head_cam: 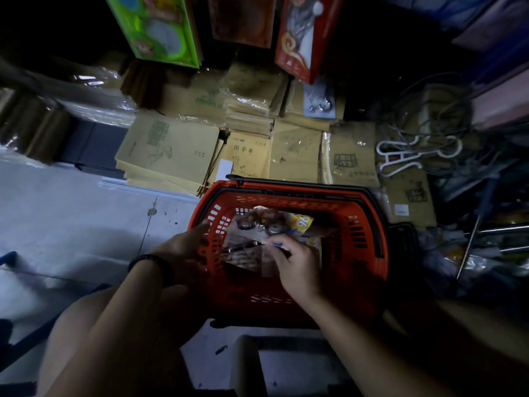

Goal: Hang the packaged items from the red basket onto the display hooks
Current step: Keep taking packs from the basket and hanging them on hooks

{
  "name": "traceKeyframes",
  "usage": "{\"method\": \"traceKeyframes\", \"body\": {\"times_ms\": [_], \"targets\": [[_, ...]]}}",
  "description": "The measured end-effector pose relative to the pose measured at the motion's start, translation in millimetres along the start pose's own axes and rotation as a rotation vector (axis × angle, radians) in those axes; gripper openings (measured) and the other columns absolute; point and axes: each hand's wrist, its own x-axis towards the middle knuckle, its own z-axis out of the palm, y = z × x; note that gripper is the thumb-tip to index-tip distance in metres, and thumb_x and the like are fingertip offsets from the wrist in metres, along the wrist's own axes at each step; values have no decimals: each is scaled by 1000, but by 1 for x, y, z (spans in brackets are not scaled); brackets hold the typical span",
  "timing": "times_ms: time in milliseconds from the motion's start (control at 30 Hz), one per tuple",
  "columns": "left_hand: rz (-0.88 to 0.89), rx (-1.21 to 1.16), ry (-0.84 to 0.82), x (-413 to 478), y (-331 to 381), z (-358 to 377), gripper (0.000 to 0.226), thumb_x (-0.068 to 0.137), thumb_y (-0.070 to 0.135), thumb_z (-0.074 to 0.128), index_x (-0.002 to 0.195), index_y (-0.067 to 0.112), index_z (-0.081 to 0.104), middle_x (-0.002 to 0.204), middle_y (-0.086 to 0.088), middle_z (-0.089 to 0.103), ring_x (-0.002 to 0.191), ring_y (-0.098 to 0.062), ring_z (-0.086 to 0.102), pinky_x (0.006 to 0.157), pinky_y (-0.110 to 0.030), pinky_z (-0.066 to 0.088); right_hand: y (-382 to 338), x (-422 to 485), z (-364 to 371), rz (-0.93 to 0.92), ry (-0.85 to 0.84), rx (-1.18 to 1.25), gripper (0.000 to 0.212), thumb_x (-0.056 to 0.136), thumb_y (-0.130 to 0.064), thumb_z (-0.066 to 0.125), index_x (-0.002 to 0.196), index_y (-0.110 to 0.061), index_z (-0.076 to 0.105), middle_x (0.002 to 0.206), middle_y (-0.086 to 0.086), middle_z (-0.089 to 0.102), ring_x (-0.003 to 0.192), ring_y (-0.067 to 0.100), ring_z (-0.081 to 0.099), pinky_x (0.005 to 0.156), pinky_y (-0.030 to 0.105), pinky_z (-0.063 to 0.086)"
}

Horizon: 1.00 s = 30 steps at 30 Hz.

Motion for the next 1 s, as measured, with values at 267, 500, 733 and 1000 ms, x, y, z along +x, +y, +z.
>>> {"method": "traceKeyframes", "body": {"times_ms": [267, 500, 733, 1000], "targets": [[99, -298, -293, -28, -28, 18, 83, 73, 41, 96, 142, 6, 65, 155, -19, 57, 122, -34, 61, 89, -39, 49, -58, -38, -70, -164, 92, 60, 19, 91, -11, 82, 103, -25, 79, 101, -20, 78, 87, 8, 76, 73, 32, 57], [494, -274, -287, -112, -48, 60, 29, 97, 18, 65, 123, 5, 71, 110, -20, 77, 83, -27, 78, 55, -34, 64, -108, -71, -131, -166, 127, 241, 16, 93, -39, 70, 98, -27, 79, 96, -8, 79, 84, 16, 76, 67, 45, 59], [642, -305, -333, -164, -40, 71, 53, 88, 7, 78, 140, 9, 67, 137, -26, 69, 125, -46, 67, 93, -52, 60, -148, -74, -179, -209, 190, 256, 13, 99, -29, 63, 89, -26, 71, 92, -8, 74, 80, 3, 66, 67, 24, 47], [827, -464, -358, -226, -21, 76, 47, 101, -1, 57, 143, 18, 57, 137, -25, 68, 113, -49, 71, 80, -62, 62, -212, -62, -249, -349, 76, 482, 11, 100, -17, 58, 95, -14, 67, 95, 2, 64, 88, 26, 60, 79, 44, 54]]}}
